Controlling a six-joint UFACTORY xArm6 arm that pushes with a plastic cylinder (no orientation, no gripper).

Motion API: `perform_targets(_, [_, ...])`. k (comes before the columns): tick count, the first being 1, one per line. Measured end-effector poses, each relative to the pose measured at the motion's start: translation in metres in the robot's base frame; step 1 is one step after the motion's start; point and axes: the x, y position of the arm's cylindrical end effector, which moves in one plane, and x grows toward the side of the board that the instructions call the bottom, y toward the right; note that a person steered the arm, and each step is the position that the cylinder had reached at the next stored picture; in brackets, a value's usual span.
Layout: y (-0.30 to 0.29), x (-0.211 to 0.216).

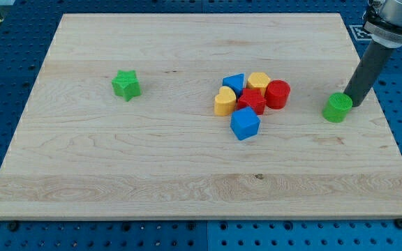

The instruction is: Slide the green circle towards the group of blocks

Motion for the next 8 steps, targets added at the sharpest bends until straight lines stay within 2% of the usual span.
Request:
perform_targets(1, [0.033,0.000])
perform_targets(3, [-0.026,0.016])
perform_targets(5, [-0.020,0.036])
perform_targets(8, [-0.036,0.018])
